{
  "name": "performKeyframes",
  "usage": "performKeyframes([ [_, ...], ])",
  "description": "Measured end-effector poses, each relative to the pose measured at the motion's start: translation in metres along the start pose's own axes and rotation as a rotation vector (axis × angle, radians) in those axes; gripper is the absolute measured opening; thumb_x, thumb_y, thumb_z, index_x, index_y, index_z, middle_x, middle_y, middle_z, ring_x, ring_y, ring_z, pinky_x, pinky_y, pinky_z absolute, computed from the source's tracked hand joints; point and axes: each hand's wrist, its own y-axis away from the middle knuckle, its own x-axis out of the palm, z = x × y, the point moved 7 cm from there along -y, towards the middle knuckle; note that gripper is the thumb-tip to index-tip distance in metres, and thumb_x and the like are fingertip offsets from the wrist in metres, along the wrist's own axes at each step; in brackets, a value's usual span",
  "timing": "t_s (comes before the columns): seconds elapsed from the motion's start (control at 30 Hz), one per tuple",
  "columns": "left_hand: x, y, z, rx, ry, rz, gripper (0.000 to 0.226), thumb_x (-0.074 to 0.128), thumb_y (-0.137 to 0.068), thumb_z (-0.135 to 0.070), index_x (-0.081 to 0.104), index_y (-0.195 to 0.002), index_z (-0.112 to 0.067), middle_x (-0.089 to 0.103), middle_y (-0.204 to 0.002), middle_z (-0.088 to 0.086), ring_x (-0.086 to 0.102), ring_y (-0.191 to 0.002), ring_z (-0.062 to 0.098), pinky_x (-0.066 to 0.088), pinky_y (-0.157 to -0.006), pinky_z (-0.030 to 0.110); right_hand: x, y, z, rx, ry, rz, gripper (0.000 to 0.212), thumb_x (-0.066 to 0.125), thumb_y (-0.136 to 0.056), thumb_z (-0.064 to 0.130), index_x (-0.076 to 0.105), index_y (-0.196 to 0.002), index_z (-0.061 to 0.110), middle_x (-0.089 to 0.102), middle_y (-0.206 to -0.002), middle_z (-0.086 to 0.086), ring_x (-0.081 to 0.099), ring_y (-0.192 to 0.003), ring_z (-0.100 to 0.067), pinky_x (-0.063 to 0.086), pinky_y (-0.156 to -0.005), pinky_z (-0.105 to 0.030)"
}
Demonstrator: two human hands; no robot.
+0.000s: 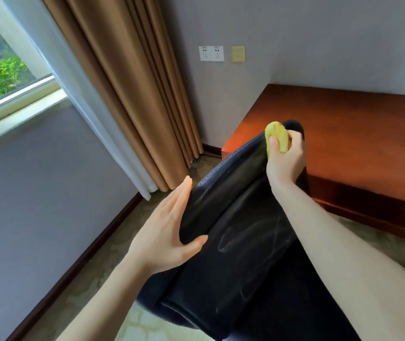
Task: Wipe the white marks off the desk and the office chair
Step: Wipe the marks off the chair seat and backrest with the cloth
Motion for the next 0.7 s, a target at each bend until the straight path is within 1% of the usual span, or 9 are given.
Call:
performKeyframes([
  [0.1,-0.002,0.002,0.001,-0.010,0.045,-0.035,0.095,0.059,-0.076,-0.048,0.002,-0.150,-0.032,0.019,-0.157,-0.009,0.018,-0.142,0.002,0.022,-0.114,0.022,0.002,0.050,0.025,-0.152,-0.011,0.060,0.022,0.065,-0.087,0.023,0.064,-0.104,0.010,0.063,-0.107,-0.005,0.054,-0.093,-0.013,0.044,-0.087,-0.021],
  [0.17,-0.005,0.005,-0.001,0.006,0.081,-0.073,0.091,0.061,-0.077,-0.041,0.012,-0.151,-0.027,0.027,-0.155,-0.005,0.025,-0.141,0.006,0.027,-0.113,0.028,0.004,0.087,0.037,-0.218,-0.006,0.121,0.023,0.068,-0.085,0.021,0.065,-0.106,0.011,0.062,-0.109,-0.004,0.051,-0.095,-0.014,0.036,-0.081,-0.009],
  [0.2,-0.007,0.004,-0.002,0.015,0.104,-0.100,0.088,0.061,-0.077,-0.037,0.016,-0.151,-0.024,0.030,-0.154,-0.004,0.028,-0.140,0.008,0.029,-0.113,0.029,0.006,0.102,0.042,-0.245,-0.005,0.158,0.024,0.068,-0.084,0.020,0.065,-0.107,0.012,0.062,-0.111,-0.002,0.051,-0.098,-0.016,0.032,-0.080,-0.008],
  [0.3,-0.022,0.010,-0.012,0.091,0.147,-0.211,0.076,0.056,-0.078,-0.032,0.029,-0.147,-0.017,0.036,-0.150,-0.001,0.031,-0.138,0.008,0.029,-0.113,0.029,0.004,0.152,0.056,-0.353,-0.027,0.231,0.025,0.070,-0.083,0.017,0.065,-0.107,0.012,0.064,-0.111,0.000,0.053,-0.107,-0.019,0.037,-0.090,-0.017],
  [0.4,-0.030,0.022,-0.020,0.169,0.176,-0.294,0.068,0.052,-0.079,-0.026,0.037,-0.143,-0.009,0.039,-0.147,0.005,0.032,-0.139,0.012,0.034,-0.112,0.042,0.001,0.190,0.054,-0.364,-0.041,0.331,0.029,0.068,-0.085,0.021,0.064,-0.112,0.012,0.062,-0.117,0.000,0.051,-0.115,-0.018,0.045,-0.097,-0.032],
  [0.47,-0.025,0.032,-0.020,0.182,0.134,-0.249,0.072,0.052,-0.081,-0.029,0.031,-0.146,-0.008,0.030,-0.153,0.005,0.023,-0.143,0.013,0.029,-0.113,0.048,-0.002,0.210,0.048,-0.348,-0.082,0.412,0.028,0.065,-0.086,0.024,0.062,-0.114,0.017,0.059,-0.119,0.005,0.048,-0.117,-0.013,0.045,-0.097,-0.032],
  [0.57,-0.010,0.042,-0.015,0.176,0.040,-0.068,0.086,0.050,-0.084,-0.045,0.008,-0.152,-0.015,0.004,-0.160,-0.001,-0.001,-0.146,0.008,0.015,-0.119,0.044,-0.013,0.237,0.042,-0.469,-0.060,0.476,0.028,0.065,-0.082,0.020,0.059,-0.110,0.021,0.056,-0.114,0.009,0.046,-0.111,-0.003,0.045,-0.091,-0.023],
  [0.63,-0.005,0.042,-0.014,0.202,-0.019,-0.006,0.089,0.047,-0.085,-0.053,0.001,-0.152,-0.018,-0.005,-0.160,-0.004,-0.007,-0.146,0.006,0.011,-0.120,0.041,-0.016,0.247,0.034,-0.504,-0.051,0.508,0.026,0.064,-0.083,0.017,0.058,-0.108,0.017,0.055,-0.114,0.005,0.047,-0.108,-0.005,0.048,-0.089,-0.024],
  [0.7,-0.002,0.041,-0.017,0.234,-0.081,0.015,0.091,0.045,-0.083,-0.056,-0.001,-0.152,-0.018,-0.006,-0.159,-0.006,-0.007,-0.145,0.005,0.009,-0.120,0.040,-0.016,0.249,0.026,-0.478,-0.072,0.523,0.025,0.059,-0.085,0.025,0.058,-0.108,0.016,0.053,-0.116,0.004,0.046,-0.108,-0.006,0.049,-0.089,-0.026],
])
